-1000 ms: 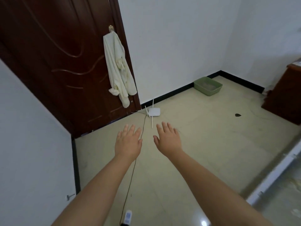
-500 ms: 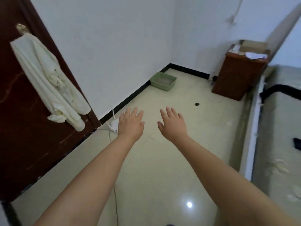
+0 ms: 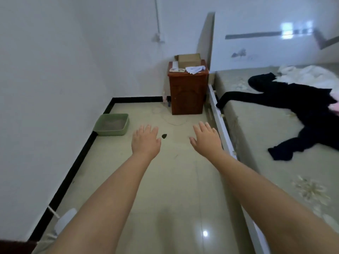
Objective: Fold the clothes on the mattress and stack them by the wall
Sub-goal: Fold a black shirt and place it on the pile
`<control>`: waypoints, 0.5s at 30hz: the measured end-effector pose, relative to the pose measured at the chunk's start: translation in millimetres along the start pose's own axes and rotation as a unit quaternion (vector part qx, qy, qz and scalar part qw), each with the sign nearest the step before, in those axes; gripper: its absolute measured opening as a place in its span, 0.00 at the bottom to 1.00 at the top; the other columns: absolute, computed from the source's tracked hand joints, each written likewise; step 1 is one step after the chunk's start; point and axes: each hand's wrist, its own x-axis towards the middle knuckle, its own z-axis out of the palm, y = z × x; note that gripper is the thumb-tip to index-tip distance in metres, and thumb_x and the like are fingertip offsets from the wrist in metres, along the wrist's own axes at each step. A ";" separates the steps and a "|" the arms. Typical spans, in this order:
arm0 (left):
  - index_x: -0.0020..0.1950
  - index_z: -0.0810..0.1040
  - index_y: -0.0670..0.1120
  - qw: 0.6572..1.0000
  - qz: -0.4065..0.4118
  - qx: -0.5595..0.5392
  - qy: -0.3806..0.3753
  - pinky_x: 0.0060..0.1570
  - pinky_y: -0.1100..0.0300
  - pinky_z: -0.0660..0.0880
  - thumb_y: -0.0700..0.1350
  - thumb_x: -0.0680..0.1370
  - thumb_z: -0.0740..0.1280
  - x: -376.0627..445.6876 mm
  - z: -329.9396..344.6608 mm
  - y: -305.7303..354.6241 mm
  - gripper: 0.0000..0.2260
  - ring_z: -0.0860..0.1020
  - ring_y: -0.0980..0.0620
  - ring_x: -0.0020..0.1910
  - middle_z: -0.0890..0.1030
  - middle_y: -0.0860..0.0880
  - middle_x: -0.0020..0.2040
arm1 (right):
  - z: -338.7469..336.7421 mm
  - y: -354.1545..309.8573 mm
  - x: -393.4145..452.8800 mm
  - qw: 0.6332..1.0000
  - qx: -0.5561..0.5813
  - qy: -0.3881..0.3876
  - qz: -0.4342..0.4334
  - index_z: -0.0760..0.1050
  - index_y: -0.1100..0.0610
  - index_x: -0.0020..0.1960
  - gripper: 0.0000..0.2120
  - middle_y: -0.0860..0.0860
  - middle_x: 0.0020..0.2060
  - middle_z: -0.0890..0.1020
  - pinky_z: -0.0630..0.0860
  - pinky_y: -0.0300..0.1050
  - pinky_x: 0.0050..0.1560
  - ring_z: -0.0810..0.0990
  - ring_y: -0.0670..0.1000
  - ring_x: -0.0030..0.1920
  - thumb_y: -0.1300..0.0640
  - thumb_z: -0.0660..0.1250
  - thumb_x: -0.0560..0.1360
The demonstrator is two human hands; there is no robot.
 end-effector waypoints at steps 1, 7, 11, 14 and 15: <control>0.73 0.58 0.48 1.000 0.020 0.005 -0.005 0.70 0.51 0.53 0.52 0.80 0.53 22.6 4.0 5.9 0.22 0.53 0.45 0.74 0.59 0.47 0.74 | 1.9 12.5 14.1 1.000 0.003 -0.006 0.019 0.55 0.58 0.73 0.26 0.56 0.74 0.57 0.54 0.53 0.71 0.53 0.56 0.74 0.48 0.54 0.79; 0.71 0.62 0.47 0.994 0.110 0.006 -0.010 0.68 0.52 0.56 0.52 0.80 0.54 156.6 36.7 66.0 0.21 0.56 0.45 0.73 0.62 0.46 0.73 | 21.4 82.4 98.3 0.995 -0.003 -0.024 0.098 0.54 0.57 0.74 0.25 0.54 0.74 0.57 0.54 0.53 0.71 0.53 0.55 0.74 0.48 0.52 0.80; 0.73 0.58 0.47 0.980 0.199 -0.020 0.004 0.70 0.52 0.53 0.51 0.80 0.53 269.5 49.8 121.4 0.22 0.53 0.46 0.74 0.58 0.47 0.75 | 30.5 142.0 173.7 0.985 -0.005 -0.009 0.171 0.54 0.57 0.74 0.24 0.54 0.74 0.56 0.53 0.52 0.71 0.52 0.54 0.74 0.49 0.51 0.80; 0.74 0.57 0.48 0.965 0.261 -0.027 0.011 0.71 0.50 0.52 0.52 0.81 0.52 354.1 53.2 163.5 0.22 0.51 0.46 0.74 0.57 0.47 0.75 | 25.9 187.5 226.0 0.971 -0.010 0.010 0.239 0.56 0.58 0.73 0.23 0.55 0.74 0.57 0.54 0.50 0.71 0.53 0.53 0.74 0.50 0.51 0.80; 0.74 0.57 0.48 0.960 0.278 -0.025 0.013 0.71 0.50 0.52 0.52 0.81 0.52 378.5 53.9 178.8 0.22 0.51 0.46 0.74 0.57 0.47 0.75 | 23.6 202.6 238.5 0.965 -0.009 0.019 0.263 0.56 0.58 0.72 0.23 0.55 0.74 0.57 0.54 0.49 0.71 0.53 0.53 0.74 0.50 0.51 0.80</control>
